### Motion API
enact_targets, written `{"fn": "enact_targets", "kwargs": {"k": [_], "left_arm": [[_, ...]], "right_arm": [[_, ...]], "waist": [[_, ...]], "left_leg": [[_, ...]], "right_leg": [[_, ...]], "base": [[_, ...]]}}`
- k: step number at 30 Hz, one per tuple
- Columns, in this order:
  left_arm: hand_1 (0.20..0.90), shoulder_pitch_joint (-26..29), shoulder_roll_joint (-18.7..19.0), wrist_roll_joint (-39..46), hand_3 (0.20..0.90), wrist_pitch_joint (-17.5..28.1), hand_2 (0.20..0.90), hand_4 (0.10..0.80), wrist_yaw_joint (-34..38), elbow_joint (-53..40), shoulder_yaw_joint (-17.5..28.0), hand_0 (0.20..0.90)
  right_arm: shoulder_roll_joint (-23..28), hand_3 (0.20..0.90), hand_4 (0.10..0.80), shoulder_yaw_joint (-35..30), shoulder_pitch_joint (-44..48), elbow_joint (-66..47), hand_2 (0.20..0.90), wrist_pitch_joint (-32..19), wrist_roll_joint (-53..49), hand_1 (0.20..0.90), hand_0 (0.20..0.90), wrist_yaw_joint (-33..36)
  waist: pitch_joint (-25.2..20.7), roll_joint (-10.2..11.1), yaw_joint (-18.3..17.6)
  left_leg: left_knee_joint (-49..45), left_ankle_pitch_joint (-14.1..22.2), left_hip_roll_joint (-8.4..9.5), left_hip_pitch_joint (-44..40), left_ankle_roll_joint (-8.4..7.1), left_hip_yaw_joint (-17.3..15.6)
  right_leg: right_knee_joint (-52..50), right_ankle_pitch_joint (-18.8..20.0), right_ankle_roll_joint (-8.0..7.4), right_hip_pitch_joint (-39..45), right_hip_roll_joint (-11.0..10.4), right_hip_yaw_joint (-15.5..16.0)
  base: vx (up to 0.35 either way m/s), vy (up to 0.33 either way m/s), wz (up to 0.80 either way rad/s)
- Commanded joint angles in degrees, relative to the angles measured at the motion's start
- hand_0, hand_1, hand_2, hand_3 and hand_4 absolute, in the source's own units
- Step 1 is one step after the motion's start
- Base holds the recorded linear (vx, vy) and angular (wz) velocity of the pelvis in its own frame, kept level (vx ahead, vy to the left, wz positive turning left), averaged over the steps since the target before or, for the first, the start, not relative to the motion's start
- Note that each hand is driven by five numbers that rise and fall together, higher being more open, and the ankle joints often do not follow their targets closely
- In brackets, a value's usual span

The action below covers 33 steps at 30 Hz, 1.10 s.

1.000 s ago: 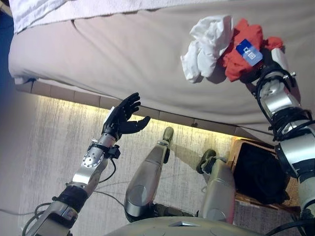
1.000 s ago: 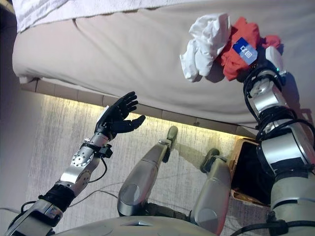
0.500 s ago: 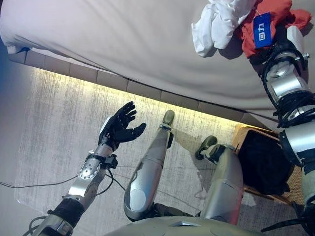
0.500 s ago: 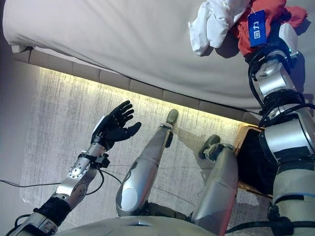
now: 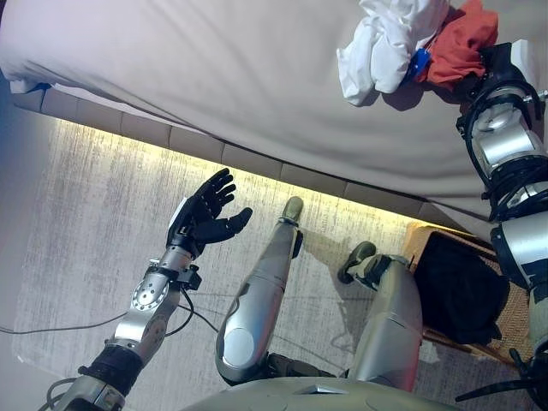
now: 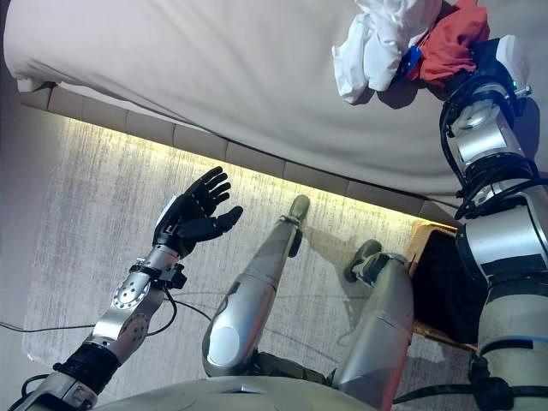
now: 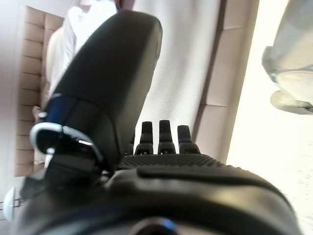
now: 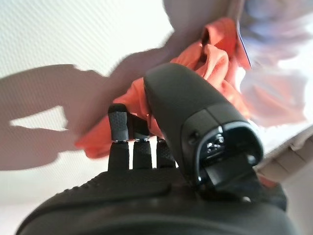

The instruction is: Pick up the clothes from the bed and place them into the basket

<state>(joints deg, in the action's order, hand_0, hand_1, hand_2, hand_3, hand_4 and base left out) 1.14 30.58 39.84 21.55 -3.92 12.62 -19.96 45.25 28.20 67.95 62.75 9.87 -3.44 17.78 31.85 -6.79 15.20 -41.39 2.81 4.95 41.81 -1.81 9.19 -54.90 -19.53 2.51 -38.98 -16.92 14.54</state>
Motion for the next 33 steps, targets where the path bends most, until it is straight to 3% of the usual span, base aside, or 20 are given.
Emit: {"fn": "enact_targets", "kwargs": {"k": [1, 4, 9, 17, 22, 33], "left_arm": [[0.9, -1.78, 2.22, 0.88, 0.9, 6.37, 0.9, 0.8, -1.67, -4.31, 4.49, 0.9], [0.9, -1.17, 1.81, 0.55, 0.9, 5.9, 0.9, 0.8, -1.76, -3.75, 4.55, 0.9], [0.9, -0.57, 0.53, 0.11, 0.9, 5.27, 0.9, 0.8, -1.12, -1.39, 3.95, 0.9], [0.9, 0.08, -2.96, -1.28, 0.9, 1.1, 0.9, 0.8, -0.57, 3.23, 3.57, 0.9], [0.9, 2.05, -5.53, -0.68, 0.9, -0.14, 0.9, 0.8, -1.19, 6.67, 3.71, 0.9], [0.9, 4.66, -8.06, -3.64, 0.9, 0.57, 0.9, 0.8, -5.37, 11.8, 3.56, 0.9]], "right_arm": [[6.26, 0.2, 0.1, 0.13, 2.75, -3.74, 0.3, -6.01, -1.14, 0.3, 0.3, 2.04], [7.01, 0.2, 0.1, -0.66, 1.32, -4.64, 0.3, -7.29, -1.44, 0.3, 0.3, 1.31], [8.16, 0.2, 0.1, -4.94, -5.7, -8.09, 0.3, -10.56, -3.18, 0.3, 0.3, 0.32], [8.29, 0.2, 0.1, -15.7, -25.44, -19.52, 0.3, -12.65, -4.19, 0.3, 0.3, -3.62], [4.21, 0.2, 0.1, -20.47, -37.29, -23.65, 0.3, -13.54, -1.55, 0.3, 0.3, -3.2], [-0.58, 0.2, 0.1, -29.15, -53.29, -29.02, 0.3, -15.91, 0.37, 0.3, 0.3, -3.34]], "waist": [[-2.05, 1.76, -0.07], [-2.09, 2.77, -0.85], [-6.84, 5.45, -3.66], [-16.2, 9.34, -10.6], [-20.48, 10.31, -14.5], [-23.52, 10.16, -21.72]], "left_leg": [[-5.01, 12.27, -0.35, -9.46, 4.13, -4.8], [-1.39, 11.67, -1.3, -14.34, 3.85, -5.4], [6.76, 8.82, -3.65, -21.75, 3.3, -7.64], [21.42, 7.05, -5.99, -36.18, 2.59, -13.65], [30.53, 5.65, -6.81, -42.35, 2.38, -16.4], [41.14, 4.09, -7.26, -49.03, 2.73, -21.03]], "right_leg": [[6.95, 1.87, 1.1, 10.47, 5.11, 0.82], [10.83, 2.68, 0.95, 15.29, 5.66, 0.63], [22.39, 6.78, 0.47, 23.11, 7.56, 0.02], [40.43, 12.11, -2.26, 35.64, 10.96, -4.41], [46.93, 16.27, -4.56, 38.38, 11.92, -8.97], [53.96, 22.3, -8.17, 38.06, 13.67, -17.82]], "base": [[0.031, 0.037, -0.15], [0.042, 0.044, -0.31], [0.043, 0.06, -0.34], [0.124, 0.037, -0.39], [0.035, 0.029, -0.37], [-0.037, 0.016, -0.39]]}}
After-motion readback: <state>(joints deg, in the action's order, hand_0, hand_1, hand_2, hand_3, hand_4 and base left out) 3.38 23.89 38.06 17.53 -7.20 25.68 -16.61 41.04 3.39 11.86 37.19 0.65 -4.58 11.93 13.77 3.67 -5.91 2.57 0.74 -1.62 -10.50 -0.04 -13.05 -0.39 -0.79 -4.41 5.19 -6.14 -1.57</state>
